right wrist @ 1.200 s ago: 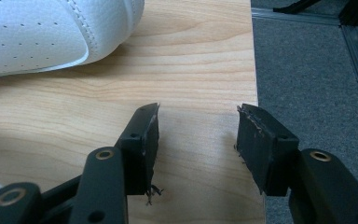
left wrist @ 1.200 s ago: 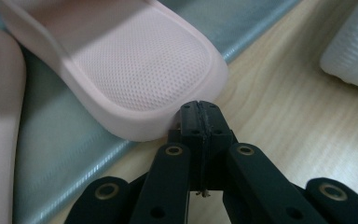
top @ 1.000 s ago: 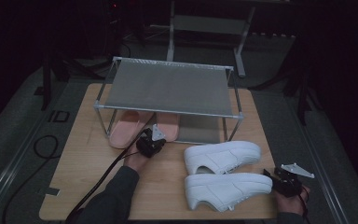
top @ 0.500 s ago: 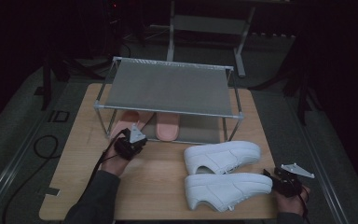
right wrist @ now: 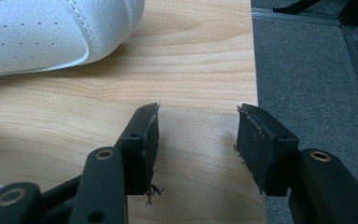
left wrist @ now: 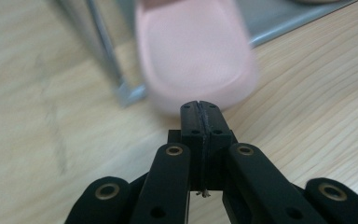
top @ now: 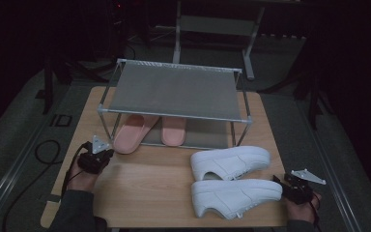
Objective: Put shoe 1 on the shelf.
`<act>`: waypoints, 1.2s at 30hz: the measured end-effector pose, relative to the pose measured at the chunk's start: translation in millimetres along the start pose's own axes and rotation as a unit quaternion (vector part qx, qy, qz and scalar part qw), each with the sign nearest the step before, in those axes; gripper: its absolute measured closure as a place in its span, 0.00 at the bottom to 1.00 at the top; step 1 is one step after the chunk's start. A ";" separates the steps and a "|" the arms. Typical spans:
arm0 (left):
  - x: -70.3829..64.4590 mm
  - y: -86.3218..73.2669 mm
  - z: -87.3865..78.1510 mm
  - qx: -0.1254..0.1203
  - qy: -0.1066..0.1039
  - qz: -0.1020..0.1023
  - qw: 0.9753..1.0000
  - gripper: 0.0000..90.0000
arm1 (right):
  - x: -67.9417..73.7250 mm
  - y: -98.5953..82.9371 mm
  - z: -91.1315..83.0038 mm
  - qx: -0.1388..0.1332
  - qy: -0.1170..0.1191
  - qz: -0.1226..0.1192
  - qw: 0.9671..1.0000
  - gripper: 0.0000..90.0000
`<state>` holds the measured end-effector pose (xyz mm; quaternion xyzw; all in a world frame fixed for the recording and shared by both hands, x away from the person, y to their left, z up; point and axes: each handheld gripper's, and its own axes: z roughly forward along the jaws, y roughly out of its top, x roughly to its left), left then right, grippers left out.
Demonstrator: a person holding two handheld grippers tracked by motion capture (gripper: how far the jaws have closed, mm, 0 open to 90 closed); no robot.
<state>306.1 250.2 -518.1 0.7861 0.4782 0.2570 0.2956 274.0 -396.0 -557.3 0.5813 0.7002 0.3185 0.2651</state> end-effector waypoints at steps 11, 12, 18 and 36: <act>7.3 -4.7 26.1 0.023 -0.011 -0.016 1.000 1.00 | 0.0 0.0 0.0 0.000 0.000 0.000 1.000 0.53; 5.8 -2.9 27.3 0.025 -0.011 -0.015 1.000 1.00 | 0.0 0.0 0.0 0.000 0.000 0.000 1.000 0.53; 0.9 7.0 33.9 0.023 -0.018 -0.007 1.000 1.00 | 0.0 0.0 0.0 0.000 0.000 0.000 1.000 0.53; -31.5 42.4 64.9 0.023 -0.049 0.045 0.998 0.99 | 0.0 0.0 0.0 0.000 0.000 0.000 1.000 0.53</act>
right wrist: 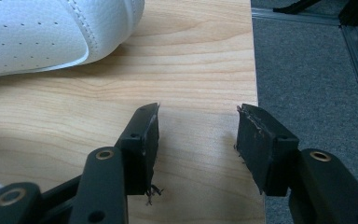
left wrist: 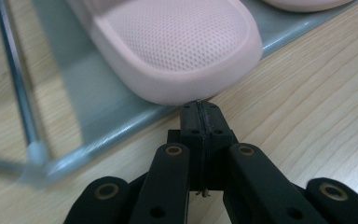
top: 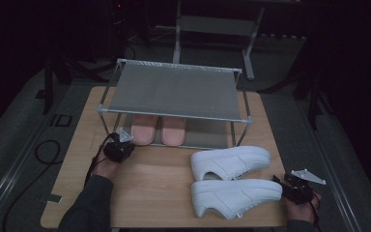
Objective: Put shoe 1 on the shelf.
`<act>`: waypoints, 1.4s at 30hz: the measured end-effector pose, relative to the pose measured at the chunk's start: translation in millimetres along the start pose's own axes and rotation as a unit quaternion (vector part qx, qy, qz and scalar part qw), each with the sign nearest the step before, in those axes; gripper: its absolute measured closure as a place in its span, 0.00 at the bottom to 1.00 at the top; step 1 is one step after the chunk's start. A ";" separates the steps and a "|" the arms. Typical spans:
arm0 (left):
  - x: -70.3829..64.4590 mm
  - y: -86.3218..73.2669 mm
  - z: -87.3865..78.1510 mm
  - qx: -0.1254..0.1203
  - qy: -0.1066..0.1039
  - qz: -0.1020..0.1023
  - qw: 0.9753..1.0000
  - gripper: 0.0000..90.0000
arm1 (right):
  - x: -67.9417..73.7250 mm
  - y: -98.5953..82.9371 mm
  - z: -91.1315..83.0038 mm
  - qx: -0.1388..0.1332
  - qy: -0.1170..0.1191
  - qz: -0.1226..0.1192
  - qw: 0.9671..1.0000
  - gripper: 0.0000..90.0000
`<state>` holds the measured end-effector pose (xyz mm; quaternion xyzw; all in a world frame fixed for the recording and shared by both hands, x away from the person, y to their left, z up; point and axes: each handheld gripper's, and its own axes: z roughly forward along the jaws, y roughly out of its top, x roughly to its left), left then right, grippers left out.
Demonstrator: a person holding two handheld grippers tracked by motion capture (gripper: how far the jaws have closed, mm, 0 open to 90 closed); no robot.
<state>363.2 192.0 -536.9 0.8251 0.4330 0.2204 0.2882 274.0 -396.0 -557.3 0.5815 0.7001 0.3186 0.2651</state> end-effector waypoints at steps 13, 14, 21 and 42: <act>-12.0 11.2 10.1 -0.004 -0.020 0.024 1.000 0.98 | 0.0 0.0 0.0 0.000 0.000 0.000 1.000 0.53; -12.3 11.5 9.7 -0.006 -0.021 0.023 0.999 0.98 | 0.0 0.0 0.0 0.000 0.000 0.000 1.000 0.53; -12.1 14.7 7.9 -0.014 -0.021 0.024 0.999 0.98 | 0.0 0.0 0.0 0.000 0.000 0.000 1.000 0.53; -1.3 30.0 9.8 -0.029 -0.006 -0.005 1.000 1.00 | 0.1 0.0 -0.1 0.000 0.000 0.000 1.000 0.53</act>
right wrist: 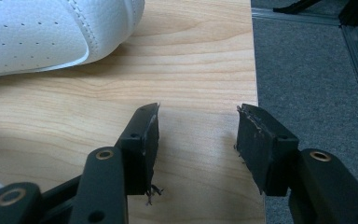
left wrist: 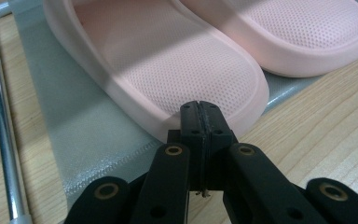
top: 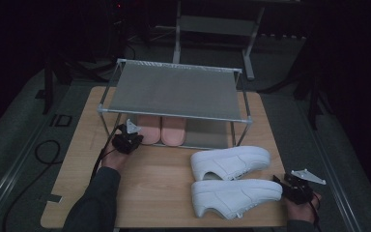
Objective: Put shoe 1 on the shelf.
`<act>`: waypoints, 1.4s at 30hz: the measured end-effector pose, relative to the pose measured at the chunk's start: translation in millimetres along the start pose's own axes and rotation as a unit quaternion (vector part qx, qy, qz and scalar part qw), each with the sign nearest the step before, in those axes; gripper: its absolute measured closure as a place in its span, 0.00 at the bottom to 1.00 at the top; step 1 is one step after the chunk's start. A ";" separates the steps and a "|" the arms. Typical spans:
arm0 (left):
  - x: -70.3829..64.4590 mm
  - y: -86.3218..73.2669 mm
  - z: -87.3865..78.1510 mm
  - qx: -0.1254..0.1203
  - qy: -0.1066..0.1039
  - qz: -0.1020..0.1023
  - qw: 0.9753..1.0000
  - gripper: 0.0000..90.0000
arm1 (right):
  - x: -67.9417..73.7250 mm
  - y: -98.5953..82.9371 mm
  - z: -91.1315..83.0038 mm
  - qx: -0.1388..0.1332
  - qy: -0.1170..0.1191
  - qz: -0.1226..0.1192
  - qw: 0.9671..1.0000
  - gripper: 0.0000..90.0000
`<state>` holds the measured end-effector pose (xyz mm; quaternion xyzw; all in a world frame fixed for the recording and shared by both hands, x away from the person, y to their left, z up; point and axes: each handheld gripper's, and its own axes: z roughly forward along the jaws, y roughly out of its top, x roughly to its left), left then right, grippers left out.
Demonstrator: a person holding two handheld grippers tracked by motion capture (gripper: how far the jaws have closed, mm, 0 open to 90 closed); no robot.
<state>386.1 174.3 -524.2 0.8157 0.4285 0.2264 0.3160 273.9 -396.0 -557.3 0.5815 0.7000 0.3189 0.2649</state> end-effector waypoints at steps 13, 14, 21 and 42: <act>-9.9 2.8 -13.8 -0.023 -0.033 -0.001 0.999 0.95 | 0.0 0.0 0.0 0.000 0.000 0.000 1.000 0.53; -13.2 3.7 -17.1 -0.025 -0.040 0.003 0.999 0.94 | 0.0 0.0 0.0 0.000 0.000 0.000 1.000 0.53; -42.5 8.4 -34.1 -0.042 -0.095 0.023 0.994 0.89 | 0.0 0.0 0.0 0.000 0.000 0.000 1.000 0.53; -98.8 15.1 -42.9 -0.046 -0.162 0.072 0.983 0.80 | -4.1 12.2 -12.4 -0.015 0.031 -0.002 0.999 0.80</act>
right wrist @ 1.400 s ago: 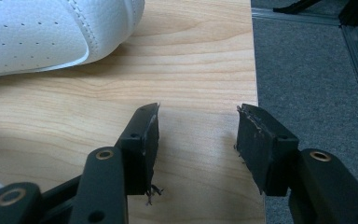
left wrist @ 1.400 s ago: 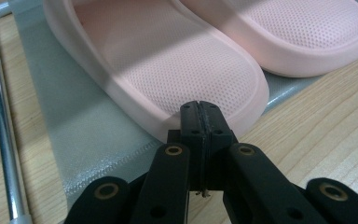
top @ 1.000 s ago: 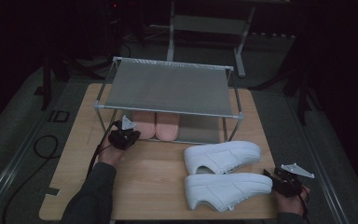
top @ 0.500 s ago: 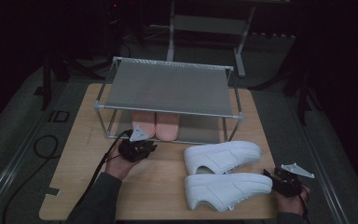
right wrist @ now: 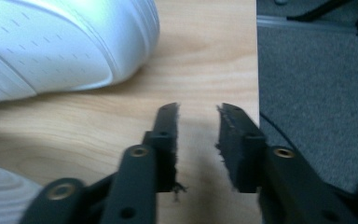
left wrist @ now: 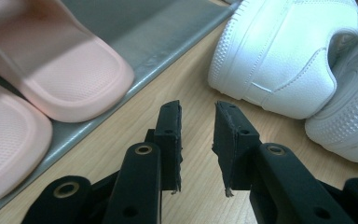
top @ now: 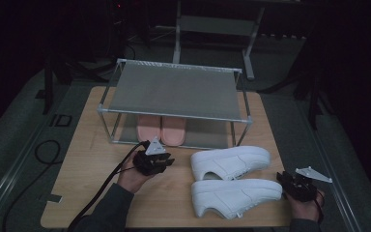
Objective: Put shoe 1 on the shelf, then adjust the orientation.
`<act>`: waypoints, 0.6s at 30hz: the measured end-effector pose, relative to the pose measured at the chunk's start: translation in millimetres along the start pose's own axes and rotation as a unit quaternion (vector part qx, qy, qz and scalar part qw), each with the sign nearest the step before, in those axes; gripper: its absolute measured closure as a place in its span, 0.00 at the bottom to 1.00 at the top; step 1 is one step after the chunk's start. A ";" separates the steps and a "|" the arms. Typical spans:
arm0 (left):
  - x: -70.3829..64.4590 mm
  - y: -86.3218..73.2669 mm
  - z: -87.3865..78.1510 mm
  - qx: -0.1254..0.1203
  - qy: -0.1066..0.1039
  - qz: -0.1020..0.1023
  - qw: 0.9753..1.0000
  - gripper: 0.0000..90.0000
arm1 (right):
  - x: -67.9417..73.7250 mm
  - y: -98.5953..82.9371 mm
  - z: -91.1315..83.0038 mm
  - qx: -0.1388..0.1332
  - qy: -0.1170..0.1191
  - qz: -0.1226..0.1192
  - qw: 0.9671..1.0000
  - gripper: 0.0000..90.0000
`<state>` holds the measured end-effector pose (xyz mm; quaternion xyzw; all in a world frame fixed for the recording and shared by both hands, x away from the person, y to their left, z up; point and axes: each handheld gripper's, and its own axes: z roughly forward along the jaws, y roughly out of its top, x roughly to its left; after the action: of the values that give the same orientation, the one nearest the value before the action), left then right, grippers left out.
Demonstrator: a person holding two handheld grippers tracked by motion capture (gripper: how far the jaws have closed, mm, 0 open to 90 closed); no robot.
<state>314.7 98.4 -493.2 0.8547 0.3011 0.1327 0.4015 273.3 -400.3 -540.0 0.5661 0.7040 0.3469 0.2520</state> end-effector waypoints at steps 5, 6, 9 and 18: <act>-2.4 -1.5 6.1 0.005 0.002 0.004 1.000 0.80 | 2.1 8.8 -1.0 0.005 0.011 -0.024 1.000 0.99; -2.9 -1.8 7.4 0.007 0.000 0.006 1.000 0.80 | 2.4 9.9 -0.2 0.006 0.017 -0.030 0.999 0.99; -7.2 -2.6 11.1 0.011 -0.003 0.011 1.000 0.80 | 4.8 12.7 1.9 0.010 0.029 -0.042 0.999 1.00; -15.2 -2.4 14.5 0.006 -0.010 0.019 1.000 0.89 | 11.9 32.7 -7.0 -0.025 0.063 -0.060 0.996 1.00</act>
<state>308.6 81.3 -504.2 0.8641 0.2813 0.1296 0.3967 285.6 -386.3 -509.8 0.4929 0.7424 0.3841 0.2416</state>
